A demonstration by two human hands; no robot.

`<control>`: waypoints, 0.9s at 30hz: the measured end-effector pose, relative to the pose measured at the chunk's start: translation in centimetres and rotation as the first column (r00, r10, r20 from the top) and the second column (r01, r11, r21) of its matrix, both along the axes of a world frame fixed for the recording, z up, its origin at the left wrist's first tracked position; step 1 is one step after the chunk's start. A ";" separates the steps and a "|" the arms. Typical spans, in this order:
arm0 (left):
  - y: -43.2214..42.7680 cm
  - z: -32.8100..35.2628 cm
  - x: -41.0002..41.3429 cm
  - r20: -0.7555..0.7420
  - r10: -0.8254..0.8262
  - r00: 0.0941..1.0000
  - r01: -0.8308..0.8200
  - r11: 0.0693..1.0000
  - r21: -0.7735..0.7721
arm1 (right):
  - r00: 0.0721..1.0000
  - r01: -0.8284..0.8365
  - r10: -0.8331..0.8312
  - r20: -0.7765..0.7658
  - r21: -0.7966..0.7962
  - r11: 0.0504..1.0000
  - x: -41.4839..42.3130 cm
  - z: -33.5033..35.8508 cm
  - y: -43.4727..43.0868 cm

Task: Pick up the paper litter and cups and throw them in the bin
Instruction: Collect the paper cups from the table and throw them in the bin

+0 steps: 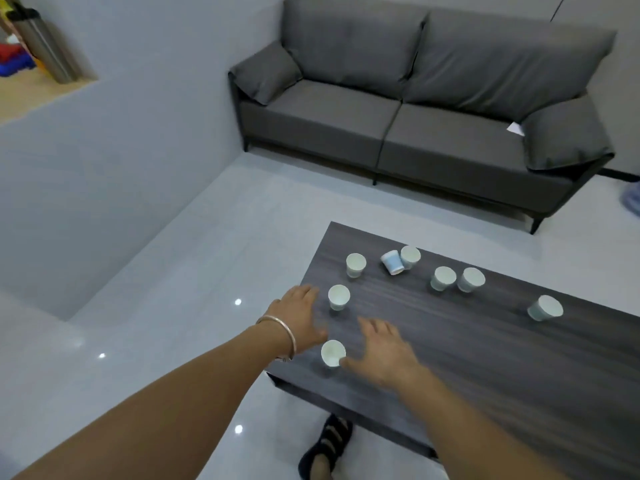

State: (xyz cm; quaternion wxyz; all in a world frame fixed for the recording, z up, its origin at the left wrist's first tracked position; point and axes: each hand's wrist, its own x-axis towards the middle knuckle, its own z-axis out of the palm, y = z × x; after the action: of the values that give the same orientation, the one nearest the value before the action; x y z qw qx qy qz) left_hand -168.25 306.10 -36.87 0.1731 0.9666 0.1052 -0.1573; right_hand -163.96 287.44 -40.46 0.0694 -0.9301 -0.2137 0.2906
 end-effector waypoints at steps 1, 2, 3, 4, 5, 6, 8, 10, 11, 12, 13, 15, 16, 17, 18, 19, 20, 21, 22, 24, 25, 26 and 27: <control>0.2 -1.5 0.8 -0.035 -0.016 0.999 0.015 1.000 -0.015 | 0.999 0.009 -0.009 -0.034 -0.004 1.000 0.6 -1.5 0.4; 0.5 -3.0 1.6 -0.077 -0.031 0.997 0.029 0.999 -0.028 | 0.997 0.019 -0.019 -0.070 -0.007 1.000 1.3 -3.1 0.9; 0.9 -4.5 2.3 -0.118 -0.046 0.992 0.042 0.998 -0.040 | 0.994 0.028 -0.029 -0.102 -0.009 1.000 2.0 -4.7 1.4; 1.4 -6.1 3.1 -0.157 -0.060 0.986 0.053 0.997 -0.053 | 0.991 0.037 -0.038 -0.127 -0.011 0.999 2.7 -6.3 2.0; 1.9 -7.6 3.8 -0.189 -0.071 0.979 0.060 0.996 -0.067 | 0.989 0.042 -0.044 -0.143 -0.015 0.999 3.3 -7.9 2.7; 2.5 -9.2 4.4 -0.210 -0.076 0.975 0.060 0.995 -0.080 | 0.988 0.041 -0.044 -0.151 -0.019 0.999 3.9 -9.4 3.3; 3.5 -12.3 5.5 -0.233 -0.063 0.970 0.039 0.993 -0.107 | 0.987 0.023 -0.028 -0.161 -0.037 0.999 5.1 -12.4 4.5; 4.2 -15.3 6.1 -0.251 -0.037 0.967 0.000 0.990 -0.144 | 0.981 0.021 -0.031 -0.190 -0.056 0.998 5.7 -15.5 5.4; 4.5 -16.9 6.3 -0.261 -0.030 0.965 -0.013 0.986 -0.164 | 0.978 0.022 -0.035 -0.206 -0.066 0.998 5.8 -17.0 5.8; 4.7 -18.4 6.3 -0.275 -0.033 0.961 -0.019 0.983 -0.183 | 0.975 0.022 -0.039 -0.219 -0.078 0.997 5.8 -18.5 6.1; 4.9 -19.8 6.3 -0.290 -0.038 0.956 -0.021 0.980 -0.198 | 0.972 0.025 -0.046 -0.230 -0.090 0.996 5.6 -20.0 6.4; 5.2 -22.6 6.0 -0.304 -0.049 0.951 -0.020 0.975 -0.220 | 0.967 0.037 -0.064 -0.248 -0.111 0.993 5.1 -22.6 6.7; 5.5 -23.9 5.8 -0.308 -0.062 0.949 -0.012 0.972 -0.234 | 0.964 0.043 -0.072 -0.255 -0.120 0.992 4.8 -23.7 7.0; 5.7 -24.9 5.6 -0.315 -0.081 0.946 -0.001 0.968 -0.251 | 0.963 0.053 -0.085 -0.258 -0.126 0.991 4.5 -24.6 7.2; 6.0 -25.9 5.5 -0.323 -0.105 0.941 0.015 0.963 -0.269 | 0.961 0.078 -0.108 -0.253 -0.127 0.989 4.2 -25.3 7.3; 6.3 -26.8 5.3 -0.329 -0.132 0.935 0.034 0.958 -0.286 | 0.958 0.122 -0.148 -0.245 -0.118 0.985 4.0 -25.8 7.5; 6.5 -27.5 5.1 -0.328 -0.154 0.932 0.051 0.952 -0.303 | 0.949 0.186 -0.205 -0.242 -0.098 0.978 3.8 -26.2 7.7; 6.8 -28.0 4.9 -0.323 -0.167 0.932 0.058 0.945 -0.323 | 0.929 0.265 -0.272 -0.252 -0.065 0.962 3.7 -26.3 8.0; 7.0 -28.2 4.7 -0.312 -0.173 0.934 0.056 0.935 -0.350 | 0.897 0.349 -0.341 -0.280 -0.021 0.937 3.8 -26.2 8.4; 7.5 -28.4 4.7 -0.271 -0.186 0.944 0.065 0.914 -0.401 | 0.822 0.492 -0.432 -0.371 0.082 0.867 4.3 -25.5 9.6; 7.8 -28.4 4.9 -0.242 -0.189 0.952 0.071 0.902 -0.425 | 0.801 0.519 -0.430 -0.416 0.126 0.845 4.5 -24.9 10.3; 8.1 -28.3 5.1 -0.214 -0.179 0.960 0.066 0.890 -0.452 | 0.790 0.523 -0.406 -0.459 0.160 0.837 4.7 -24.2 11.0; 8.5 -28.1 5.3 -0.190 -0.158 0.969 0.049 0.877 -0.478 | 0.784 0.515 -0.373 -0.496 0.185 0.837 4.8 -23.6 11.6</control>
State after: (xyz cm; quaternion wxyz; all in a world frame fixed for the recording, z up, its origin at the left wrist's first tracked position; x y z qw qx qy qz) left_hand -162.94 314.63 -64.96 0.3801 0.8761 0.0305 -0.2949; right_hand -159.12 299.09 -64.07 0.3283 -0.8406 -0.0072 0.4309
